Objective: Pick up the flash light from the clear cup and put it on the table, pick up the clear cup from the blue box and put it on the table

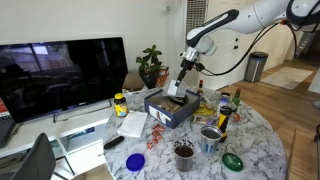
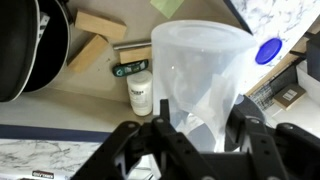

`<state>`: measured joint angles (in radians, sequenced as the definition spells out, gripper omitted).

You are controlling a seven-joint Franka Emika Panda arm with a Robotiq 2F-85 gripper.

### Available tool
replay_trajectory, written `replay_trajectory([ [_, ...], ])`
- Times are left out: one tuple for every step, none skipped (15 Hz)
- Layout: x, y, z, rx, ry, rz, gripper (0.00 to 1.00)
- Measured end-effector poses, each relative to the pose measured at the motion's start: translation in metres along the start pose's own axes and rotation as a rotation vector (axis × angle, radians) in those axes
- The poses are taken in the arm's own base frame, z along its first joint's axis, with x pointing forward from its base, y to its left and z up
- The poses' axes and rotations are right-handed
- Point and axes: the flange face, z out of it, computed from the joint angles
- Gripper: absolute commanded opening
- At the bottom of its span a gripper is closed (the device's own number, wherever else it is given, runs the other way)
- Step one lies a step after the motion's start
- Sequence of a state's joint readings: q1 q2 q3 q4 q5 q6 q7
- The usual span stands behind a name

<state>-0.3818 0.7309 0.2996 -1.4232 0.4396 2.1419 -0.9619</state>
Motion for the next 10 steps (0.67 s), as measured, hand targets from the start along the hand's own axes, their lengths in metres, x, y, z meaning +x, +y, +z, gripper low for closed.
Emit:
replay_trajectory([
  [-0.009,-0.002,-0.002,0.006,-0.002,0.000,0.30],
  [-0.018,-0.005,-0.005,0.011,-0.004,-0.001,0.30],
  [-0.027,-0.008,-0.007,0.014,-0.006,-0.002,0.30],
  [-0.037,-0.012,-0.009,0.014,-0.008,0.000,0.30],
  [-0.046,-0.016,-0.011,0.010,-0.008,0.010,0.30],
  [-0.055,-0.019,-0.014,-0.002,-0.001,0.032,0.30],
  [-0.063,-0.022,-0.016,-0.023,0.017,0.059,0.30],
  [-0.071,-0.025,-0.018,-0.052,0.042,0.089,0.30],
  [-0.078,-0.029,-0.020,-0.085,0.072,0.122,0.30],
  [-0.086,-0.035,-0.019,-0.116,0.097,0.152,0.30],
])
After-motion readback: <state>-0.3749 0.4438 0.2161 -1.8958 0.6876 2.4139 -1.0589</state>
